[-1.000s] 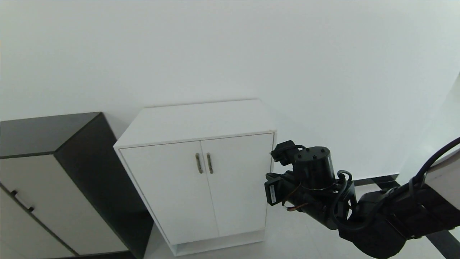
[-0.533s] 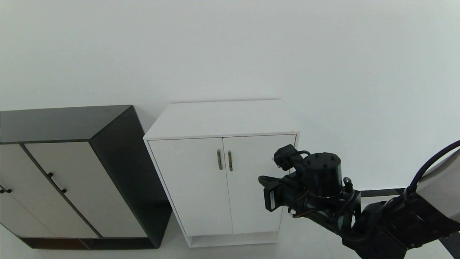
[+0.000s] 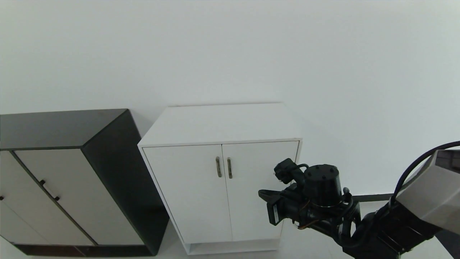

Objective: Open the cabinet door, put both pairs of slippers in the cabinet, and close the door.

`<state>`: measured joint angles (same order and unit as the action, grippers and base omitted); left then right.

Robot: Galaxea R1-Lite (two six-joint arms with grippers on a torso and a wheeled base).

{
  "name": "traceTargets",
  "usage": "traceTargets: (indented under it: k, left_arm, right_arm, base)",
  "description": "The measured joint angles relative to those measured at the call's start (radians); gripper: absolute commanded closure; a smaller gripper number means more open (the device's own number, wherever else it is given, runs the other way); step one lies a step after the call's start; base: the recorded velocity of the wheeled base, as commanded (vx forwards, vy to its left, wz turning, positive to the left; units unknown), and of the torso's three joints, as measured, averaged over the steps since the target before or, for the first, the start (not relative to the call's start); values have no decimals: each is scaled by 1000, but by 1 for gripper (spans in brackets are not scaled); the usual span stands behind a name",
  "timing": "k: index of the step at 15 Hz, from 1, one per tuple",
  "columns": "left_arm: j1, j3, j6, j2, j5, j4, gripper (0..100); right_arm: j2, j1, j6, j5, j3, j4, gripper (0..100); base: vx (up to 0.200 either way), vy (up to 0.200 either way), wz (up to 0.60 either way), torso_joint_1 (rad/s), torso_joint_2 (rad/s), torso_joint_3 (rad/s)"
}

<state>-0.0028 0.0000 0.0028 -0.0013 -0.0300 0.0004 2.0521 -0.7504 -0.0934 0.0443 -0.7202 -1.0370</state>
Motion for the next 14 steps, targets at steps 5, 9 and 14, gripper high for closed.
traceTargets:
  k: [5, 9, 14]
  left_arm:
    - [0, 0, 0, 0, 1, 0, 100]
    - [0, 0, 0, 0, 1, 0, 100]
    - [0, 0, -1, 0, 1, 0, 100]
  right_arm:
    - [80, -4, 17, 8, -55, -28, 100]
    - [109, -3, 17, 6, -94, -27, 100]
    - [160, 9, 17, 6, -176, -24, 100]
  base:
    - [200, 0, 0, 3, 1, 4]
    - [0, 0, 0, 0, 0, 0]
    - [0, 0, 0, 0, 0, 0]
